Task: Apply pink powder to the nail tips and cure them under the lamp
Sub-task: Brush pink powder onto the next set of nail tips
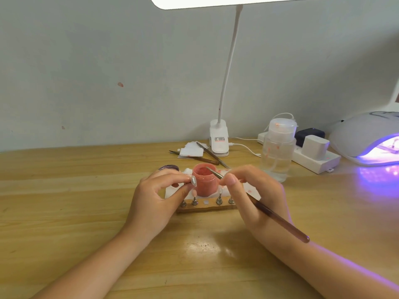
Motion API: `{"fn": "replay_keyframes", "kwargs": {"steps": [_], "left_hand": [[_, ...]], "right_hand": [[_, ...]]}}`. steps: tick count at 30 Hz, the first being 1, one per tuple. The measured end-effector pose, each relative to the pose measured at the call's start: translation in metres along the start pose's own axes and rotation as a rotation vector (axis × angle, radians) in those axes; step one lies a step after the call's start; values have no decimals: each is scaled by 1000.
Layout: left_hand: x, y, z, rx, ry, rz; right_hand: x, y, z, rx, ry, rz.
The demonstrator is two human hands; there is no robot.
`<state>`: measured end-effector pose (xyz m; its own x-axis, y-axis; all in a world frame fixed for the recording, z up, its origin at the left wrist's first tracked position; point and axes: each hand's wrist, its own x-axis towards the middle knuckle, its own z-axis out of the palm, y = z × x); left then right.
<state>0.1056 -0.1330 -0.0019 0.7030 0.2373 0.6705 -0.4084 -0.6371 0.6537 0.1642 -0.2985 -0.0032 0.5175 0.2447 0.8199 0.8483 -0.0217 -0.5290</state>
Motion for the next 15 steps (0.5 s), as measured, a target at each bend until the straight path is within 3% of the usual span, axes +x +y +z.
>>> {"fn": "replay_keyframes", "kwargs": {"steps": [10, 15], "left_hand": [[0, -2, 2, -5, 20, 14], [0, -1, 1, 15, 13, 41]], "right_hand": [[-4, -2, 3, 58, -41, -84], [-4, -1, 3, -42, -72, -127]]}}
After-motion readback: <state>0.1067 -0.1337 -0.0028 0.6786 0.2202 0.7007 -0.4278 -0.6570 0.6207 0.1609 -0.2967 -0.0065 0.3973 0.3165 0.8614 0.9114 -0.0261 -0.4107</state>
